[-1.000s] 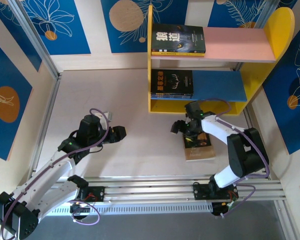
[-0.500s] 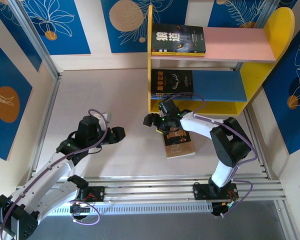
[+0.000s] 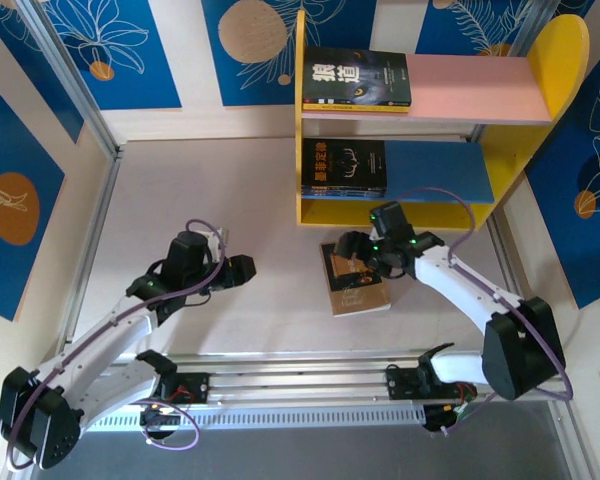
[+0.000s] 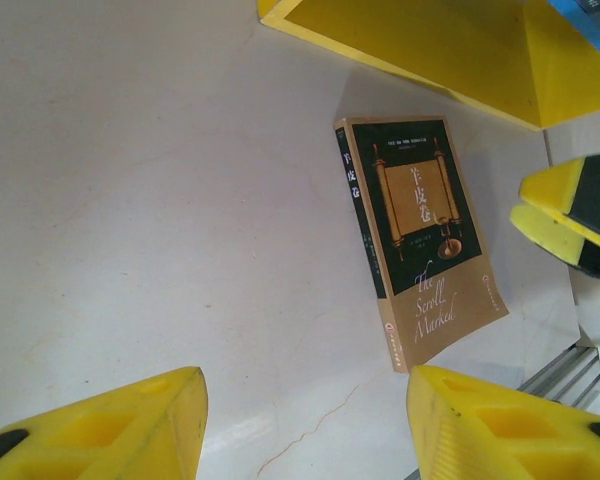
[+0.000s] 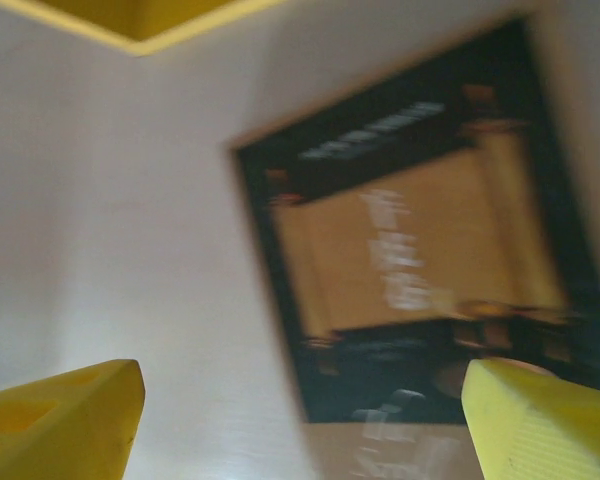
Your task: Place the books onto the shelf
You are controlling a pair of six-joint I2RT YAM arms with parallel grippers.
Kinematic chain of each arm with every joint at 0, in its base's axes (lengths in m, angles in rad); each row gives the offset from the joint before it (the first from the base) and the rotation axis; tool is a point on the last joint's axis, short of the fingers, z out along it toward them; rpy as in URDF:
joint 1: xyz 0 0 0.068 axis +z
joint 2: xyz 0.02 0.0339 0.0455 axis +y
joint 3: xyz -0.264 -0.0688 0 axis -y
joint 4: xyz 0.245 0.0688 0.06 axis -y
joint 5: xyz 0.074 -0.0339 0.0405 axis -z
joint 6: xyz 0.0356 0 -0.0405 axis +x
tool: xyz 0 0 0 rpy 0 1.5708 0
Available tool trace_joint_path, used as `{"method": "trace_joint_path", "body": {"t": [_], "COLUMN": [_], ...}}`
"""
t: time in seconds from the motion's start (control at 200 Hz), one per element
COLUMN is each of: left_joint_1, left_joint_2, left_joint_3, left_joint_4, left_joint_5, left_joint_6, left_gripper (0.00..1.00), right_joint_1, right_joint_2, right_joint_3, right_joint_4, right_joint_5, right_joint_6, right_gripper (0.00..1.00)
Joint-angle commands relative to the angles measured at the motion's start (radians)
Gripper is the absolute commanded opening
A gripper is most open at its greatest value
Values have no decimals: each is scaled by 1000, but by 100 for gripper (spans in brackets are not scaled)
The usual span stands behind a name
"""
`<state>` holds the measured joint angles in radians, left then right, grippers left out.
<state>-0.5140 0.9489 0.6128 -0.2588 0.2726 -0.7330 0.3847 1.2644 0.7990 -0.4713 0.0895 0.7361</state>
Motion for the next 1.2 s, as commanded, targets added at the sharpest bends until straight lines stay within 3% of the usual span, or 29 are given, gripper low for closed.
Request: {"method": "trace_joint_path", "body": {"t": [0.0,0.18,0.5,0.685,0.986,1.196], "left_joint_1": [-12,-18,-21,-21,-21,-21], "left_joint_2": [15,29,40,54,95,128], "left_joint_3": [-3,7,-1,-10,-37,-39], "left_joint_4": [66,67,55,56,70,82], "left_joint_5": [26,25,15,5,-14,-7], "left_joint_6": [-20,-20,-16,-14,-12,-8], "left_gripper": [56,56,56,56,56,56], "right_joint_1": [-82,-154,-123,-26,265,295], "right_joint_2": [-33,30,158,166,277,309], "right_joint_3": [-61,-86,-78,-79,20,81], "right_joint_4": [-88,-69,19,56,92,26], "right_joint_5": [-5,-53,-91,-77,-11,56], "right_joint_6": [-67,-90,-84,-47,33,28], "right_gripper": [84,84,83,82,82,82]}}
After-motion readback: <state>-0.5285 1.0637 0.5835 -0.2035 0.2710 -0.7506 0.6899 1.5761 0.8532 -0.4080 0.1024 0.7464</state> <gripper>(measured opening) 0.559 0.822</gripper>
